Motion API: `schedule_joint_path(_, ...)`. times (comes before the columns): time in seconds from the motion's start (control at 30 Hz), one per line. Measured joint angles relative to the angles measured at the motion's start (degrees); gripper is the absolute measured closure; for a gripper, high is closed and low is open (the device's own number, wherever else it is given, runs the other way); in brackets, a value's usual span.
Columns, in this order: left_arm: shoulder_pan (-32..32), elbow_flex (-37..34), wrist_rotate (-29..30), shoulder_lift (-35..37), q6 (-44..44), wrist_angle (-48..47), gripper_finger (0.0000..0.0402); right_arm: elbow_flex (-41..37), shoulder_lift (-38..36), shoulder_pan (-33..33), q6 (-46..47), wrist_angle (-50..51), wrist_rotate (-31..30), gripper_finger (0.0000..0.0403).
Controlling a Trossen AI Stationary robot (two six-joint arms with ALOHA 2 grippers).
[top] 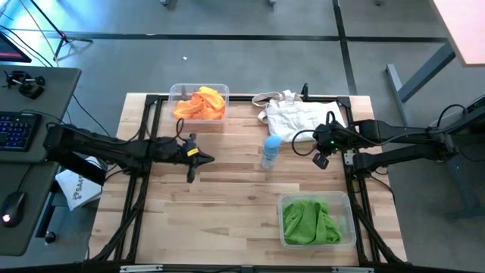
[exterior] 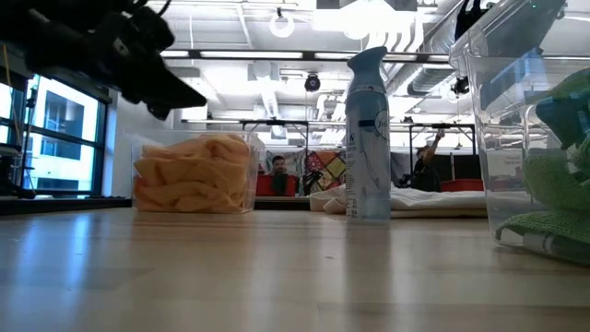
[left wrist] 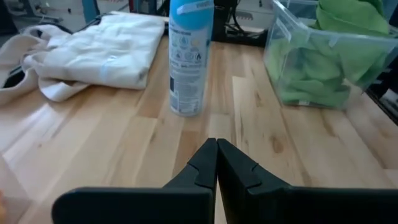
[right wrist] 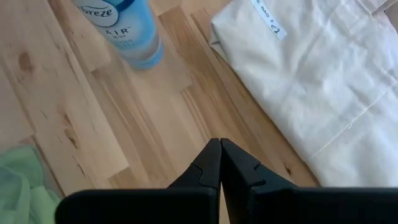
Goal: Sort microfiber towel by color & place in baskets
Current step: Return to Home Position
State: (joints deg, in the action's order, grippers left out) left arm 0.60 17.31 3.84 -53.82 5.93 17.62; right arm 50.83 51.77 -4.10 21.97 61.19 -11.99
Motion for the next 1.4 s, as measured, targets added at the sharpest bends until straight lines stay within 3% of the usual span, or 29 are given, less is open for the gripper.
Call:
schedule_joint_path(0.23,0.0,-3.9,-0.4,10.9,-0.4,-2.6,0.0401,0.0,0.0,0.0,0.0,0.0,-2.1,0.0403)
schedule_joint_path(0.5,0.0,-8.2,-4.7,22.3,-4.6,-4.5,0.0401,0.0,0.0,0.0,0.0,0.0,-4.1,0.0403)
schedule_joint_path(0.97,-0.1,-16.4,-3.7,38.1,-6.2,-4.4,0.0401,0.0,0.0,0.0,0.0,-2.3,-4.1,0.0403)
schedule_joint_path(1.4,-0.1,-16.7,-5.1,50.4,-5.1,-13.4,0.0401,0.0,0.0,0.0,0.0,-2.7,-4.2,0.0403)
